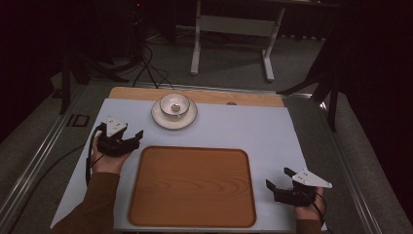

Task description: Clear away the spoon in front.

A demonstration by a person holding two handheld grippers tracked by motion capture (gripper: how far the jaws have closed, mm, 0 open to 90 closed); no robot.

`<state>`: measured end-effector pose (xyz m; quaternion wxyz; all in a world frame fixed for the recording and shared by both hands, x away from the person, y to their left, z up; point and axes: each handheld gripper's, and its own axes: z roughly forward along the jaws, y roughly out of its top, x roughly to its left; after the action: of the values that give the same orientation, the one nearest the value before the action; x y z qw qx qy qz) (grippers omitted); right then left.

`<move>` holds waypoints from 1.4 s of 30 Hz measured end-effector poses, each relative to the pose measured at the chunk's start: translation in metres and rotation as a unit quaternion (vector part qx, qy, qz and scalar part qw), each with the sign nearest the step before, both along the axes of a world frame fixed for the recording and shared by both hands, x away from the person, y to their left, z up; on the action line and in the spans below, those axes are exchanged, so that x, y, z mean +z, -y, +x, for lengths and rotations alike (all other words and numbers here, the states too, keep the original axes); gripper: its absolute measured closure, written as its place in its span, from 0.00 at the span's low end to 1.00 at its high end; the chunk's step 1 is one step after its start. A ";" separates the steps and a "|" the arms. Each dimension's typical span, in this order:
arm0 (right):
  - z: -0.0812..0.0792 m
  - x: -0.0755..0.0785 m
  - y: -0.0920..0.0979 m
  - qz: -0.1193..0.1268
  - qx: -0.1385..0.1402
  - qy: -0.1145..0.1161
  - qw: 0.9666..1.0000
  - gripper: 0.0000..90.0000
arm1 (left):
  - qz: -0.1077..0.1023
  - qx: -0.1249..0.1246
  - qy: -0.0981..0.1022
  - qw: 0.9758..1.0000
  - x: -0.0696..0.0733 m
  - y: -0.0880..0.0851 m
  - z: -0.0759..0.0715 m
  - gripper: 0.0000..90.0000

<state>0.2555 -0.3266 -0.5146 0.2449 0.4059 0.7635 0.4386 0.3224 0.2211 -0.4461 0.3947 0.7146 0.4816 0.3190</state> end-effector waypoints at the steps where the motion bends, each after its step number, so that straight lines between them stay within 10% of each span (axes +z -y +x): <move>1: 0.000 0.000 0.000 0.000 0.000 -0.001 1.000 0.15 | 0.000 -0.001 0.000 1.000 0.001 0.001 0.001 0.42; 42: 0.001 0.000 0.001 0.000 0.000 0.001 1.000 0.16 | 0.024 -0.054 -0.005 0.998 -0.003 0.050 0.051 0.43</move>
<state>0.2560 -0.3273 -0.5149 0.2454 0.4052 0.7637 0.4386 0.3734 0.1711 -0.4495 0.3913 0.7508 0.4361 0.3050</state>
